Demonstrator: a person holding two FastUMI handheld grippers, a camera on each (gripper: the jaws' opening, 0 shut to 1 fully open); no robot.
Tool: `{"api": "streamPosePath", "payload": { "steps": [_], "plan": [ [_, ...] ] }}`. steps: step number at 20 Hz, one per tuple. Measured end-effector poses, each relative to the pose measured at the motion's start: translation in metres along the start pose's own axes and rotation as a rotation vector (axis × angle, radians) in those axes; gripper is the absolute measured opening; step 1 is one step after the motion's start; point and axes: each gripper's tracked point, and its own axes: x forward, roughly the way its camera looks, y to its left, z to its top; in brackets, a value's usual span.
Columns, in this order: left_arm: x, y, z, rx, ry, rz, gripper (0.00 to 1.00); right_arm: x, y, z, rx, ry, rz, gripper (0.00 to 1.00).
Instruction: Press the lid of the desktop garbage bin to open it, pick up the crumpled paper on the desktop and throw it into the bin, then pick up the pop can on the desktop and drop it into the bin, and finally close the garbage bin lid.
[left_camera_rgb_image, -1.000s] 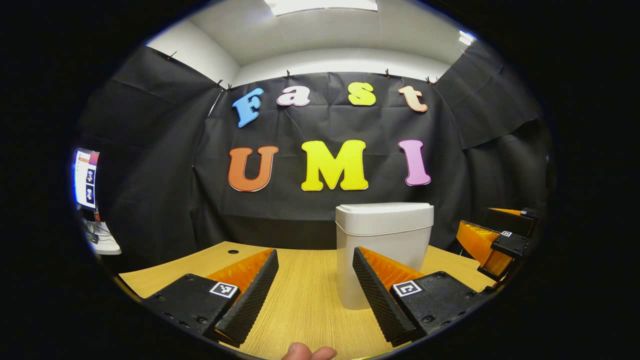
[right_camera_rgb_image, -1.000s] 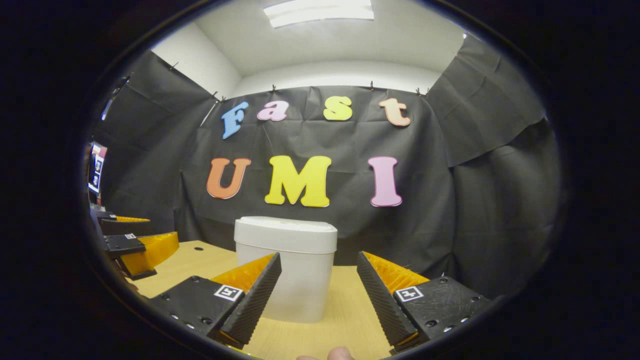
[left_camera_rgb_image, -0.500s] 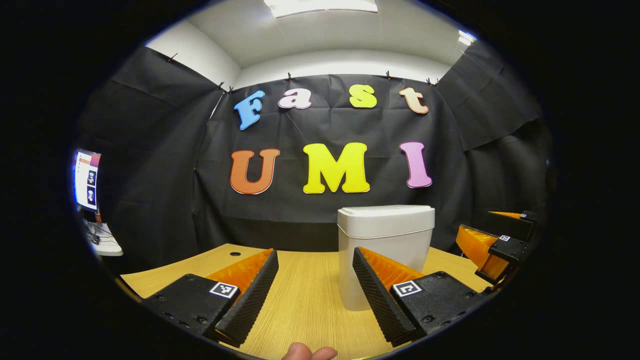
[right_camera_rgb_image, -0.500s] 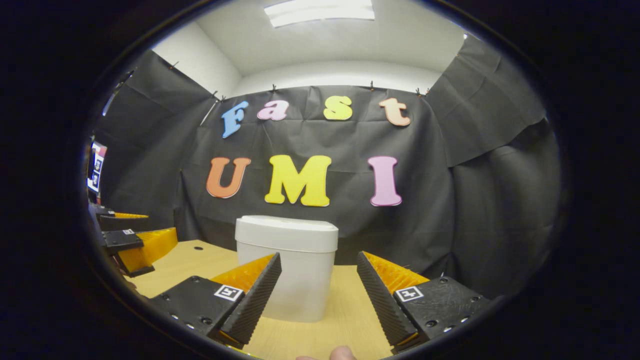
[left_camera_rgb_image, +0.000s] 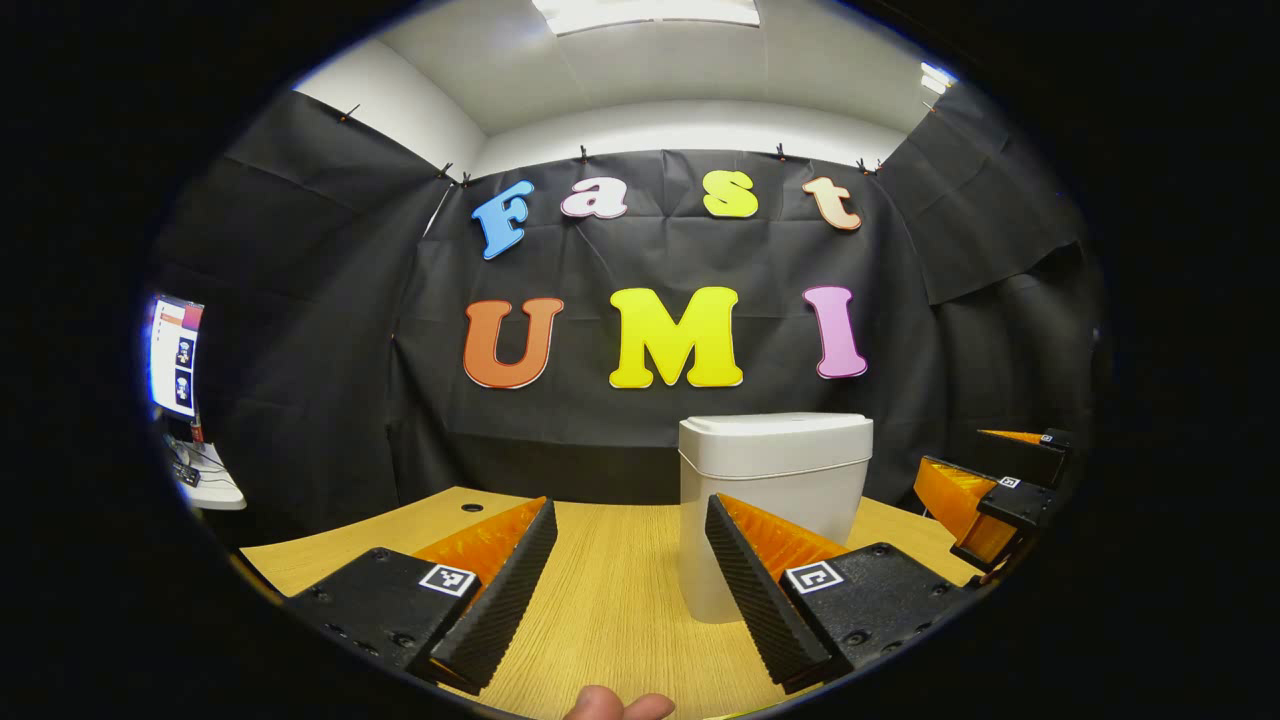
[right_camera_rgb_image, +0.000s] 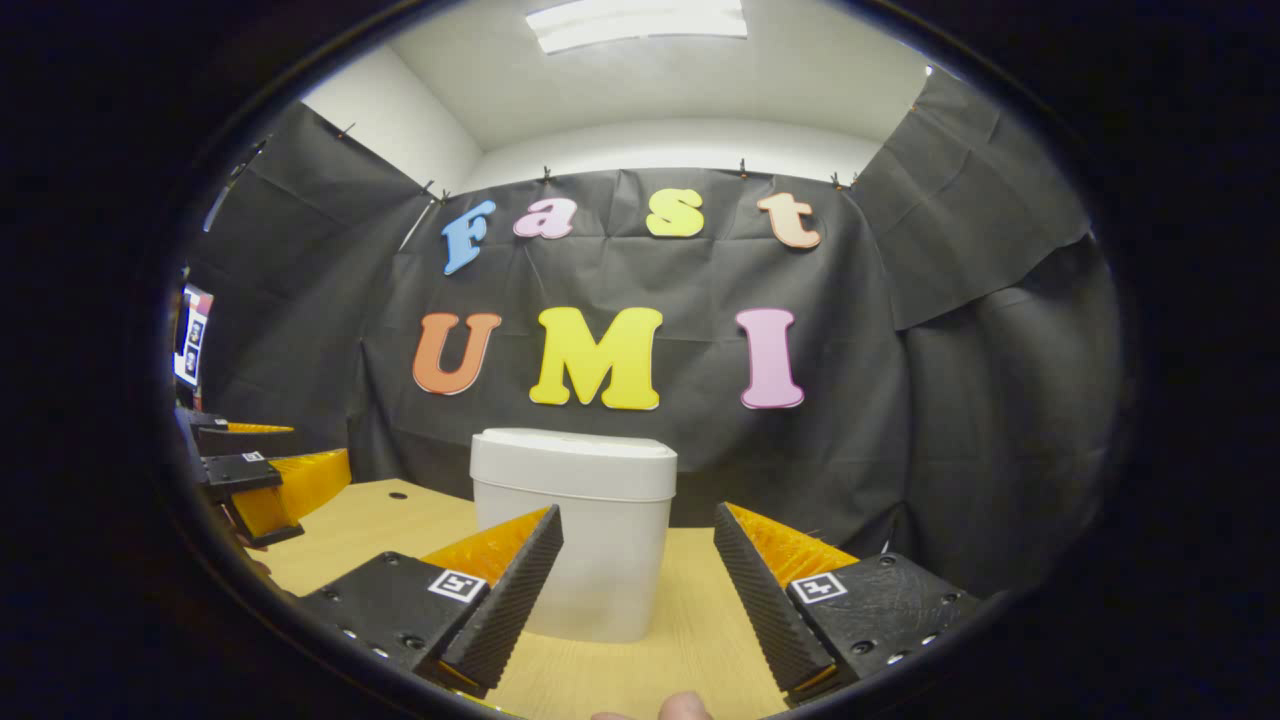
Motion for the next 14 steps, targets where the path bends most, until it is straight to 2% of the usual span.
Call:
{"api": "streamPosePath", "payload": {
  "steps": [2, 14],
  "plan": [
    [0.0001, 0.0007, -0.0014, 0.002, 0.002, 0.0, 0.96, 0.0002, 0.0003, -0.0009, 0.0, 0.0, 0.001, 0.96],
    [-0.0006, 0.0008, 0.0024, 0.015, -0.01, -0.003, 0.96, -0.0027, 0.0047, 0.0005, 0.004, -0.003, 0.011, 0.94]
  ]
}}
